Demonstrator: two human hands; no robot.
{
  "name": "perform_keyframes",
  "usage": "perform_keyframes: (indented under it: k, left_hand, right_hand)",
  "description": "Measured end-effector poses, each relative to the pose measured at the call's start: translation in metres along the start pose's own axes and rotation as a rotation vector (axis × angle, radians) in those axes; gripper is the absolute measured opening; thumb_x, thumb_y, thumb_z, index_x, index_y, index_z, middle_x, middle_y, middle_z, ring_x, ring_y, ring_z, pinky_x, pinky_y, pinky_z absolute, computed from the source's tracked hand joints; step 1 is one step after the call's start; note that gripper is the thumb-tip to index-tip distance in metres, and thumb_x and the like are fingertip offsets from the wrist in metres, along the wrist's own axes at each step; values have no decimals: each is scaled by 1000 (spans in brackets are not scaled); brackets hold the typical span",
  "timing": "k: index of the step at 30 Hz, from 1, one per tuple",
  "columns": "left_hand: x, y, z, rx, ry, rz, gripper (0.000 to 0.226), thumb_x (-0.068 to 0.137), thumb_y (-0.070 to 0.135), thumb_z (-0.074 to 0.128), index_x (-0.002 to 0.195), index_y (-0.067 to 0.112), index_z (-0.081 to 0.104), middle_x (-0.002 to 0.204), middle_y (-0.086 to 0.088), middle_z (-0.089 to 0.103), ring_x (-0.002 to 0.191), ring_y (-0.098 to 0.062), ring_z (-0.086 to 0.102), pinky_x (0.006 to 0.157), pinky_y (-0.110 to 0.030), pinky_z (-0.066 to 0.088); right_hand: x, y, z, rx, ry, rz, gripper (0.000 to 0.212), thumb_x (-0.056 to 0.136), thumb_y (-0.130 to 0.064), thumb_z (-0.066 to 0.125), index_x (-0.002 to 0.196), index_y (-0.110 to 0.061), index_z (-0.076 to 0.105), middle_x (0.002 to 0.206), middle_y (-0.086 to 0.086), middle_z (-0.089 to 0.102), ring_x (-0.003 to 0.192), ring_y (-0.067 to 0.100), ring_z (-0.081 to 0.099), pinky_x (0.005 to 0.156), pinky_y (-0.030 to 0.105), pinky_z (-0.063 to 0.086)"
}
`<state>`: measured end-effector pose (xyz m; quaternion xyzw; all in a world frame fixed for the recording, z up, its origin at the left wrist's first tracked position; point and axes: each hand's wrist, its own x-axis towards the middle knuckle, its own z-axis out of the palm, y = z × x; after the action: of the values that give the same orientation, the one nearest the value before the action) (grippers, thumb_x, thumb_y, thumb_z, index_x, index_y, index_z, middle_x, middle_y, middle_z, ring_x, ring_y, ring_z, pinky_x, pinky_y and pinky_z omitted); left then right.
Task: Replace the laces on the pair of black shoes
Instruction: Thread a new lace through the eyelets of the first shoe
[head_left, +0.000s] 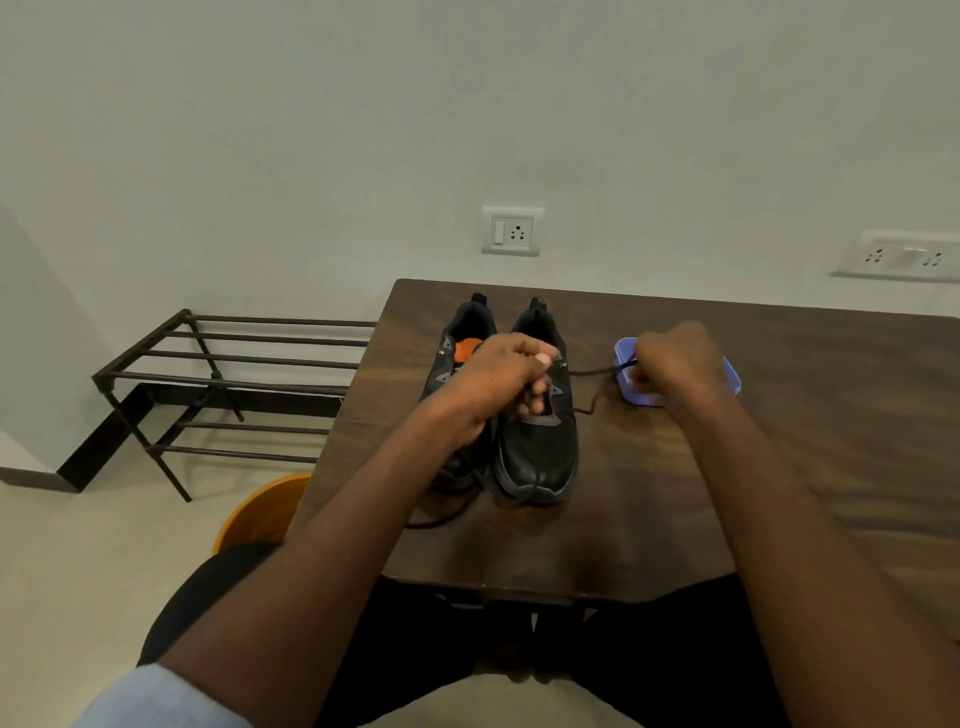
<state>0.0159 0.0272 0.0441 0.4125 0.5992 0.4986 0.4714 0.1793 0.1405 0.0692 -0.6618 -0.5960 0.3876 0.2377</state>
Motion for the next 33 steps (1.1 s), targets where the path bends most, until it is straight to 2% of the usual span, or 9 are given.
perform_keyframes:
  k: [2, 5, 8, 11, 15, 21, 25, 28, 33]
  left_hand:
    - [3, 1, -7, 67, 79, 49, 15, 108, 15, 49, 115, 13, 62, 67, 1, 59, 56, -10, 53, 57, -26, 45]
    - [7, -1, -10, 134, 79, 108, 7, 105, 18, 58, 105, 12, 62, 65, -1, 60, 50, -10, 49, 49, -22, 41]
    - [13, -4, -9, 112, 129, 148, 13, 102, 21, 64, 100, 8, 65, 67, -8, 65, 46, -10, 48, 43, -21, 38]
    - [18, -8, -11, 150, 216, 119, 19, 105, 19, 58, 106, 1, 65, 67, -5, 66, 44, -8, 49, 42, -18, 38]
    - [23, -13, -12, 248, 235, 99, 10, 106, 15, 55, 106, 9, 64, 72, -4, 69, 46, -3, 53, 44, -17, 42]
    - [34, -19, -11, 257, 273, 105, 14, 105, 18, 58, 101, 6, 64, 64, -5, 68, 45, -11, 57, 44, -23, 45]
    - [34, -20, -14, 640, 244, 234, 24, 101, 0, 54, 108, 16, 70, 90, 3, 70, 71, -4, 59, 71, -21, 50]
    - [29, -23, -18, 951, 96, 246, 46, 97, -4, 56, 130, 25, 67, 107, 6, 50, 86, -5, 47, 93, -24, 44]
    - [37, -36, -20, 1115, -43, 171, 53, 98, 5, 59, 144, 32, 57, 112, 7, 38, 108, -15, 45, 102, -37, 43]
  right_hand:
    - [3, 8, 3, -530, 123, -128, 44, 84, -23, 63, 119, 3, 56, 112, 18, 64, 101, 37, 61, 82, 41, 56]
    - [-15, -4, 18, -421, -93, -422, 55, 92, -16, 66, 143, -6, 47, 144, 15, 47, 133, 34, 48, 102, 39, 47]
    - [-31, -13, 29, 38, -485, -391, 19, 104, -15, 58, 117, -11, 71, 107, 10, 75, 96, 18, 71, 69, 14, 54]
    - [-23, -7, 36, 108, -448, -295, 21, 105, -15, 59, 93, -7, 74, 74, 8, 68, 59, 13, 61, 57, 24, 53]
    - [-7, -2, 37, -155, -247, -454, 18, 103, -15, 59, 92, -12, 73, 82, 7, 73, 71, 17, 68, 68, 31, 58]
    - [-1, 0, 32, 18, -602, -435, 14, 101, -12, 64, 102, -7, 77, 82, 10, 75, 63, 11, 60, 61, 22, 53]
    - [19, 12, 28, -111, -508, -504, 25, 97, 4, 61, 105, -15, 75, 82, 12, 75, 60, 10, 61, 60, 24, 52]
    - [24, 14, 37, -224, -467, -560, 31, 95, 10, 56, 98, -15, 75, 83, 11, 73, 60, 10, 64, 59, 21, 52]
    - [28, 17, 55, -447, -426, -656, 19, 93, -4, 70, 93, -19, 82, 87, -7, 75, 74, 2, 65, 73, 23, 55]
